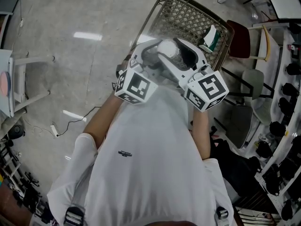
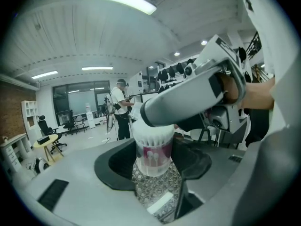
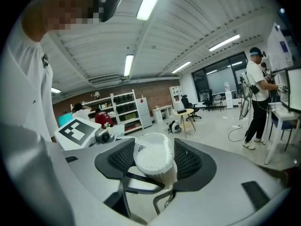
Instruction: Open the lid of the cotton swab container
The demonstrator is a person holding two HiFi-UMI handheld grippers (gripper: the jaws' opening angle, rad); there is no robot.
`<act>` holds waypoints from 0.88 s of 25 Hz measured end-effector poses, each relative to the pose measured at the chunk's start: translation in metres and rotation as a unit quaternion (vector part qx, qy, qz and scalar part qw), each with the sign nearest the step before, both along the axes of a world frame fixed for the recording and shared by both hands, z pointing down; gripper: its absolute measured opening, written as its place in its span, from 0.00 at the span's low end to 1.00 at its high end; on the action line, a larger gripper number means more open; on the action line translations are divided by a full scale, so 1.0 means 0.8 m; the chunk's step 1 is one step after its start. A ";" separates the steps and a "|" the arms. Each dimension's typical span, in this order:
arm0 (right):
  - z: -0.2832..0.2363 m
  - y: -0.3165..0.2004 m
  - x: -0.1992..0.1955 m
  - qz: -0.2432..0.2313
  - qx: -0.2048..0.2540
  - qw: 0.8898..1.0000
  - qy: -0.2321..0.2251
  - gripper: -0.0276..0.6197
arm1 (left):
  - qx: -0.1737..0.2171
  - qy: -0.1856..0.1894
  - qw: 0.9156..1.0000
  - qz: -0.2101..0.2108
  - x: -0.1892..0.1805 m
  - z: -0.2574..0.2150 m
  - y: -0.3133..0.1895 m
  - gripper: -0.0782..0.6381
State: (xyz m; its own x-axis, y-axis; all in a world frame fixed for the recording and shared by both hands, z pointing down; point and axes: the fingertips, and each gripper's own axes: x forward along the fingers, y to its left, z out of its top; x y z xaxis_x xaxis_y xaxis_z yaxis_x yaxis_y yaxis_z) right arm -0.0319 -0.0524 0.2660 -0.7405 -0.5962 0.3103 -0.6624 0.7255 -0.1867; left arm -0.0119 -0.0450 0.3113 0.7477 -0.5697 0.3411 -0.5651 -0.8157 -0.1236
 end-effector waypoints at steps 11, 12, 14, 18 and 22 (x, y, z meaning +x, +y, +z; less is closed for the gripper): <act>-0.011 0.001 0.001 0.002 0.007 1.000 -0.022 0.44 | -0.007 0.024 1.000 0.002 0.000 -0.005 0.000 0.43; -0.015 0.002 0.001 0.001 0.013 0.999 -0.030 0.44 | -0.009 0.029 1.000 0.002 0.000 -0.006 0.000 0.43; -0.021 0.003 0.002 0.004 0.027 0.999 -0.041 0.44 | -0.011 0.038 0.999 0.003 0.001 -0.010 0.000 0.43; -0.030 0.004 0.005 0.012 0.048 0.997 -0.052 0.44 | -0.012 0.043 0.999 0.005 0.002 -0.014 -0.002 0.43; -0.038 0.006 0.009 0.018 0.057 0.996 -0.067 0.44 | -0.007 0.042 0.999 0.012 0.004 -0.019 -0.002 0.43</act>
